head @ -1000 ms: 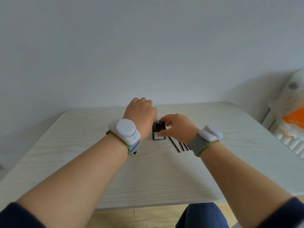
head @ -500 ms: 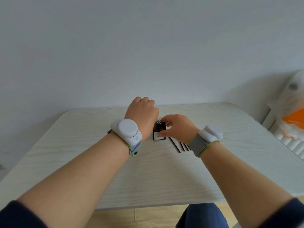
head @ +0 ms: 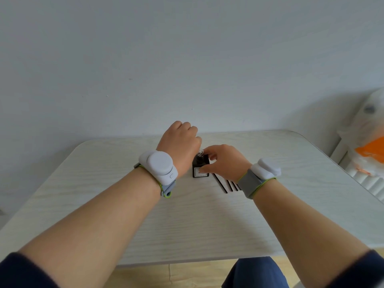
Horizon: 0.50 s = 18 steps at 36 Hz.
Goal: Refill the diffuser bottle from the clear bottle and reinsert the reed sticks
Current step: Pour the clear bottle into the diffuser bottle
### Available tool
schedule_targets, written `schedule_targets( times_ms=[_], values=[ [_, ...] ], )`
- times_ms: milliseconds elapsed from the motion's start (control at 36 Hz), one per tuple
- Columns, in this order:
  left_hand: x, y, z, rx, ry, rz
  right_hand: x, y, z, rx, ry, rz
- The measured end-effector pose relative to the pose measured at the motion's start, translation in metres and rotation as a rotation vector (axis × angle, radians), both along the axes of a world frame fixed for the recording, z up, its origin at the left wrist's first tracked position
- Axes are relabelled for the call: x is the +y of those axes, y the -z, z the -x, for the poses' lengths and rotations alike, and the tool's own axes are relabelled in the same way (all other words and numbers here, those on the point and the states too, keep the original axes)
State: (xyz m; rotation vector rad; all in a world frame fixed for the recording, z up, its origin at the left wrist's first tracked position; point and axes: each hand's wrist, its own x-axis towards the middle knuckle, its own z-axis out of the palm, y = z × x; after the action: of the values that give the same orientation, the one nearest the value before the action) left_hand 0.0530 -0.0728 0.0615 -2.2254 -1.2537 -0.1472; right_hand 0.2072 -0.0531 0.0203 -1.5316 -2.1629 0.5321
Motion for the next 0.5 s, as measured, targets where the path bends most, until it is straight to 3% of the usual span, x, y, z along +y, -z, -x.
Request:
schedule_targets(
  times_ms=[500],
  values=[
    [0.0099, 0.0028, 0.0018, 0.008, 0.084, -0.028, 0.0004, 0.0004, -0.0008, 0.010, -0.003, 0.006]
  ],
)
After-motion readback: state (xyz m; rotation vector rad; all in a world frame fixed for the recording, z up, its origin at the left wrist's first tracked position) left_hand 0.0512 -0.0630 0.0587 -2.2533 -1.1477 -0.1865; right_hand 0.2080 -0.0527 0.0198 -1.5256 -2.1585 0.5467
